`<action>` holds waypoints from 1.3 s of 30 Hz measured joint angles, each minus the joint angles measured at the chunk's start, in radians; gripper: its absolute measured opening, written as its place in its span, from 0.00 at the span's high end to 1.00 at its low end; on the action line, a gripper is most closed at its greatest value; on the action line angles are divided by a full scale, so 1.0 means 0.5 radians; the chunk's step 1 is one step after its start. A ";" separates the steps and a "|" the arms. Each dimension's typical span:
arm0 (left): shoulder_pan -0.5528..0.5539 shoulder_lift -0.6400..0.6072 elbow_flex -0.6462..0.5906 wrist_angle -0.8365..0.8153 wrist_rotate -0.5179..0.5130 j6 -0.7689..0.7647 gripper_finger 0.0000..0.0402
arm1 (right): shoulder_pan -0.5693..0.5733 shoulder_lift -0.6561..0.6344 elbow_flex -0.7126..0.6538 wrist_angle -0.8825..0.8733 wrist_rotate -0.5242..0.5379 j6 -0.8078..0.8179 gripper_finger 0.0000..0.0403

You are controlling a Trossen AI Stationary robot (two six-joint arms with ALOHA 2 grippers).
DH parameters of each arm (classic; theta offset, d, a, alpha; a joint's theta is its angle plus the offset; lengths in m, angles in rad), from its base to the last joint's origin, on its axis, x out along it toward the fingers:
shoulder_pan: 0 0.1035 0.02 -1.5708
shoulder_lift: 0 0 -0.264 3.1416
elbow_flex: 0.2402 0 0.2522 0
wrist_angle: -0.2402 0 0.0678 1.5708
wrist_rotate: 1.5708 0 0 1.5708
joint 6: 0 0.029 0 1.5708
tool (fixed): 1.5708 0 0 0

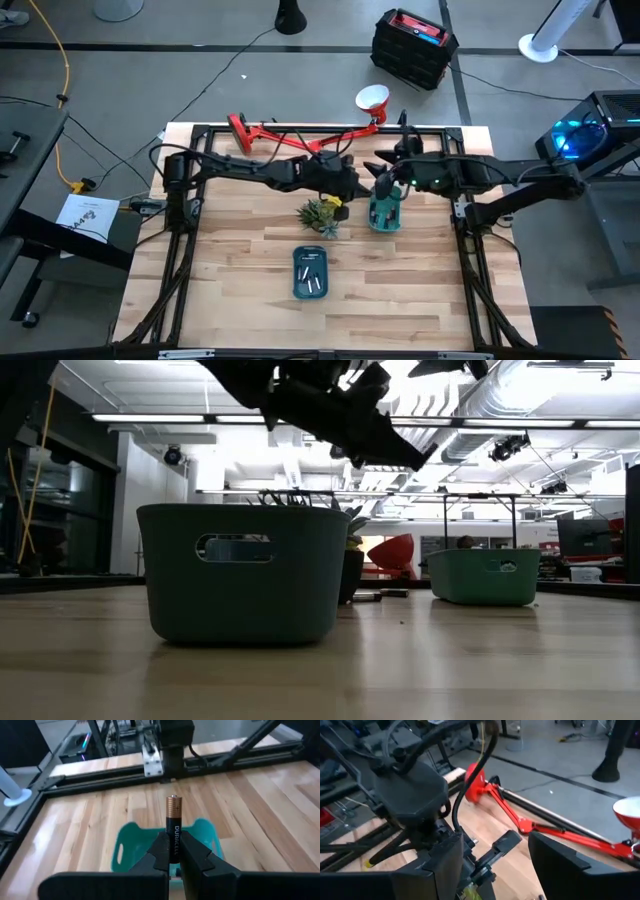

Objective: Sort batteries
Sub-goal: Put the black battery into the green bin

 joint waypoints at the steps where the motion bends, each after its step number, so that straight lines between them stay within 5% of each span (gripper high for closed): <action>1: 0.000 -0.002 0.001 0.017 0.000 -0.001 0.98 | 0.000 -0.017 0.000 0.030 0.000 -0.013 0.46; 20: -0.011 -0.005 0.006 0.185 0.008 -0.081 0.97 | 0.000 -0.049 0.001 0.188 -0.042 -0.094 0.46; 39: -0.044 0.359 0.006 0.684 0.093 -0.239 0.98 | -0.002 -0.049 0.001 0.951 -0.134 -0.486 0.46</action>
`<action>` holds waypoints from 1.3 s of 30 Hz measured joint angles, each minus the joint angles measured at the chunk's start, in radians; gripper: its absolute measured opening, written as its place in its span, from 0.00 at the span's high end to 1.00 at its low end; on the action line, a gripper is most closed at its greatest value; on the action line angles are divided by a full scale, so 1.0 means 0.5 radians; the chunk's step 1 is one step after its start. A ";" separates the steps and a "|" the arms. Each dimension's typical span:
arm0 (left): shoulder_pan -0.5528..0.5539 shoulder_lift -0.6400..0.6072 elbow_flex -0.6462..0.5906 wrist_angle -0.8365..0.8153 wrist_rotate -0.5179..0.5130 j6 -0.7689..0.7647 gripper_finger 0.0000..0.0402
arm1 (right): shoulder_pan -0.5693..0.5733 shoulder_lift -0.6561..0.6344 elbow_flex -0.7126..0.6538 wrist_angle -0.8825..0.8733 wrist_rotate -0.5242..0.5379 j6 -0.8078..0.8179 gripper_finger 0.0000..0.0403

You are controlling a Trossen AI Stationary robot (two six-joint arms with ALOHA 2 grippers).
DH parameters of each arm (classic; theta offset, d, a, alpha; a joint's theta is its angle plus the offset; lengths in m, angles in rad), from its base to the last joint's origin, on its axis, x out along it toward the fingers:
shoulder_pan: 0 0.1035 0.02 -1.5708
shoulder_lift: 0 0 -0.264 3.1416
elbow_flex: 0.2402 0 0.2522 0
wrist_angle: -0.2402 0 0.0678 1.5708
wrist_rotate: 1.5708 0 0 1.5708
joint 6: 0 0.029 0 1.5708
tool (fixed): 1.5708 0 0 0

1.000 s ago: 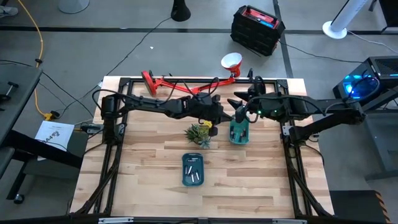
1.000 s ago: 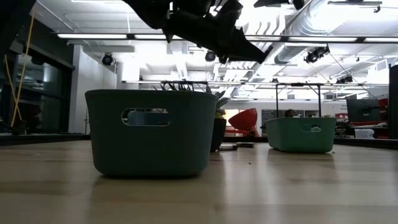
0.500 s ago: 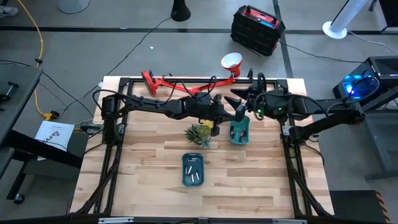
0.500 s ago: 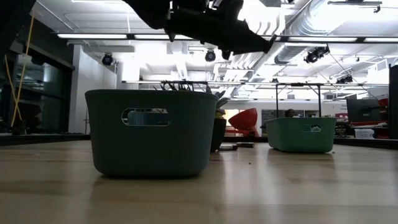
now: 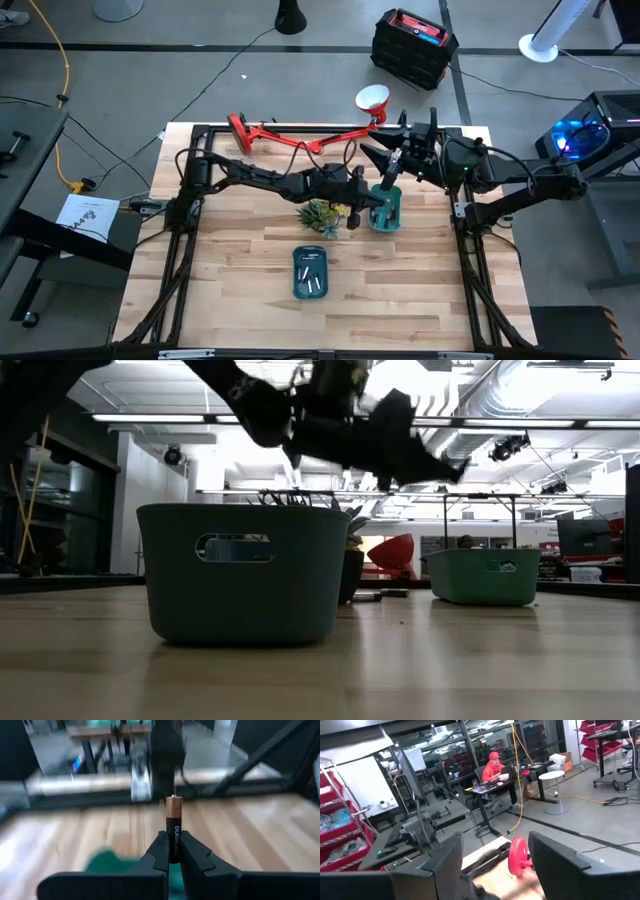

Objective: Sort batteries
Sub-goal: Put the black battery into the green bin

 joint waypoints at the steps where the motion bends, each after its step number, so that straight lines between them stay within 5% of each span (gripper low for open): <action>1: 0.004 0.033 0.000 -0.029 0.003 -0.024 0.97 | 0.000 0.000 0.000 0.000 0.001 0.003 0.46; 13: 0.045 0.078 -0.002 -0.088 -0.002 -0.159 0.57 | 0.000 0.000 0.000 0.017 0.002 0.009 0.46; 17: 0.101 -0.053 -0.001 -0.355 -0.024 -0.066 0.49 | 0.000 -0.001 0.001 -0.059 0.006 0.119 0.46; 22: 0.264 -0.178 0.000 -0.948 -0.098 0.096 0.45 | -0.016 0.005 0.002 -0.807 0.140 0.595 0.46; 26: 0.406 -0.290 -0.022 -1.424 0.177 0.064 0.46 | -0.109 0.027 0.001 -1.438 0.147 1.081 0.46; 32: 0.530 -0.651 -0.241 -1.511 0.501 -0.077 0.50 | -0.478 0.237 -0.020 -1.648 -0.453 1.007 0.46; 39: 0.466 -1.332 -0.558 -1.198 0.486 -0.379 0.52 | -0.882 0.836 -0.029 -1.515 -0.990 0.460 0.46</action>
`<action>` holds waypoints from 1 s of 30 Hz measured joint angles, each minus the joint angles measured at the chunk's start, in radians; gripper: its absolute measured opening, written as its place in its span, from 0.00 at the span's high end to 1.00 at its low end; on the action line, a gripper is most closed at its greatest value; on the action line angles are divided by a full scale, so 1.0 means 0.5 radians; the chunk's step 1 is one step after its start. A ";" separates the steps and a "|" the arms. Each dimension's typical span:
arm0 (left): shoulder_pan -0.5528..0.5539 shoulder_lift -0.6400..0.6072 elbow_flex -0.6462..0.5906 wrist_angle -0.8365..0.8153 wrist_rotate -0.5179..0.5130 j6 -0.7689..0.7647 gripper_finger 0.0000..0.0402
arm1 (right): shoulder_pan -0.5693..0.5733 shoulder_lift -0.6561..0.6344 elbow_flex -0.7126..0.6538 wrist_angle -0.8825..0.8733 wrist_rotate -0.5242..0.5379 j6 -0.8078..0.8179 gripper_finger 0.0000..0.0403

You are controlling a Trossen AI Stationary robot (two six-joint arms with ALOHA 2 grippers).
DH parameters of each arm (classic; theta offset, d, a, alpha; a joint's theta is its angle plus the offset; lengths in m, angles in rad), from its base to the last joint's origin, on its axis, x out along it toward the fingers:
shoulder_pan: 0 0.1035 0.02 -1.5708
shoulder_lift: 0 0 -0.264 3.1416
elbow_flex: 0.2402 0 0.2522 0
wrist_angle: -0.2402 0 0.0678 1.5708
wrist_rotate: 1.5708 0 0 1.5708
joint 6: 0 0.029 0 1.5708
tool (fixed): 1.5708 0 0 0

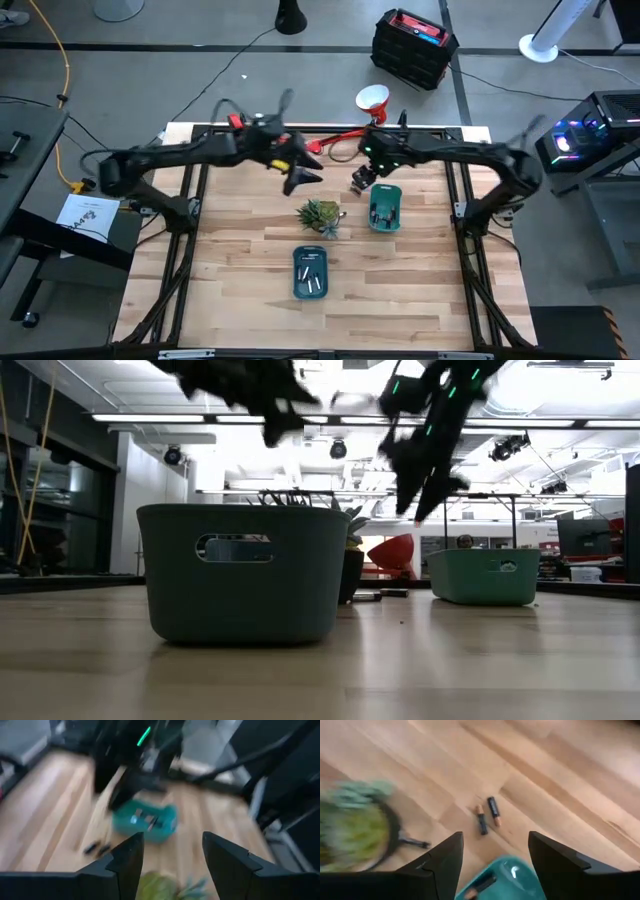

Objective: Sort batteries
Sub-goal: Put the black battery into the green bin

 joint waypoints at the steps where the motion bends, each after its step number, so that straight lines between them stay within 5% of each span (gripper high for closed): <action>1: -0.021 -0.097 -0.039 0.039 -0.017 -0.035 0.52 | -0.038 0.080 -0.001 0.031 -0.062 -0.059 0.46; 12: -0.317 -0.669 -0.256 0.082 -0.743 -0.234 0.52 | -0.145 0.597 -0.001 0.171 -0.189 -0.404 0.51; 20: -0.405 -0.689 -0.257 0.111 -0.881 -0.289 0.52 | -0.088 0.695 0.001 0.375 -0.170 -0.474 0.61; 25: -0.434 -0.689 -0.257 0.128 -0.897 -0.316 0.52 | -0.034 0.785 0.011 0.399 0.031 -0.527 0.67; 30: -0.435 -0.719 -0.257 0.203 -0.898 -0.340 0.52 | -0.027 0.823 0.011 0.401 0.090 -0.571 0.82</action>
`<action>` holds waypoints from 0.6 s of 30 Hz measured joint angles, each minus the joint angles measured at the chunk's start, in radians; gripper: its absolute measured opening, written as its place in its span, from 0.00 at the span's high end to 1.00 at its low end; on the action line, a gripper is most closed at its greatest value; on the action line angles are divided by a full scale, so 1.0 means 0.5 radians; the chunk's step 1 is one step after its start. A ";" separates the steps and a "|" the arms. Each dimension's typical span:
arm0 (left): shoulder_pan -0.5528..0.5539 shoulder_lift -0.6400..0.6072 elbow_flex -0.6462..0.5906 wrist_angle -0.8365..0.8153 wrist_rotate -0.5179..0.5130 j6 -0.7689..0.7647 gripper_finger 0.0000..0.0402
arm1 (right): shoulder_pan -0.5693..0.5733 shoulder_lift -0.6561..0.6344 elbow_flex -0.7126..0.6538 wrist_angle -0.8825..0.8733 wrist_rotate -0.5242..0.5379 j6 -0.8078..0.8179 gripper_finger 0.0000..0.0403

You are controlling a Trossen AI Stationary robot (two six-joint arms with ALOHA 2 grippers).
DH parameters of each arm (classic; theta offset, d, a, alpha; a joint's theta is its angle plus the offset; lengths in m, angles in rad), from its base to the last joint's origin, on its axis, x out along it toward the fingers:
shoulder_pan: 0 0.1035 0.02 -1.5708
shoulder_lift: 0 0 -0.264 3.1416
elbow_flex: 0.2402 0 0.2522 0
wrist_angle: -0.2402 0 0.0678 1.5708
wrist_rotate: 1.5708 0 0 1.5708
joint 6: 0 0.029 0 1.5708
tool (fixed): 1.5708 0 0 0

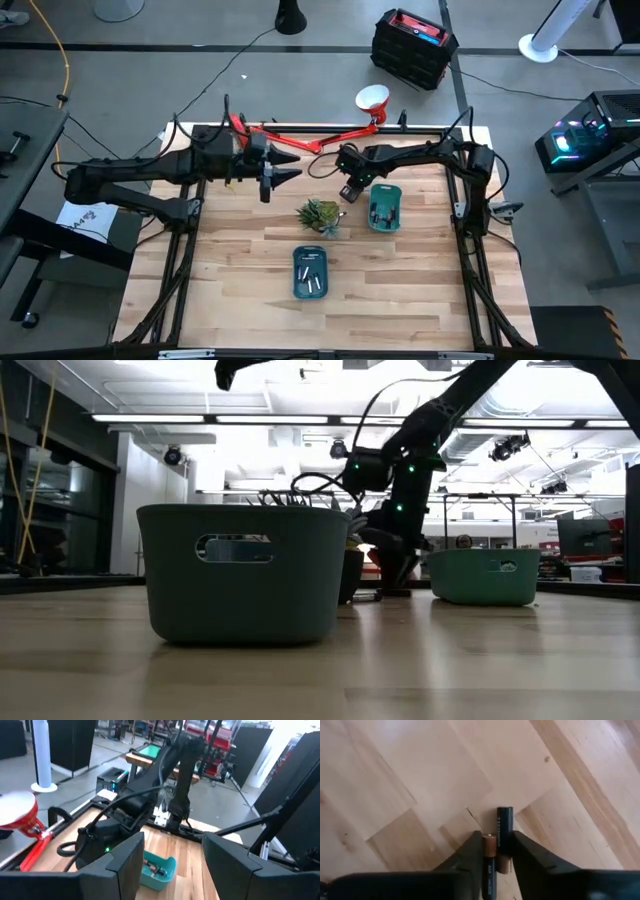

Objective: Sort batteries
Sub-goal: Put the black battery into the green bin

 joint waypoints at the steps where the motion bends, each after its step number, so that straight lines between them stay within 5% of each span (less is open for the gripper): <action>1: 0.000 -0.021 0.000 -0.001 0.000 0.000 0.52 | -0.002 0.000 0.000 -0.003 -0.008 0.000 0.87; 6: 0.019 -0.168 0.000 0.043 -0.034 0.017 0.52 | 0.000 -0.034 -0.006 -0.009 0.016 -0.018 1.00; 18: 0.021 -0.536 0.001 0.084 -0.283 0.211 0.52 | 0.023 -0.447 -0.018 -0.134 -0.053 0.044 1.00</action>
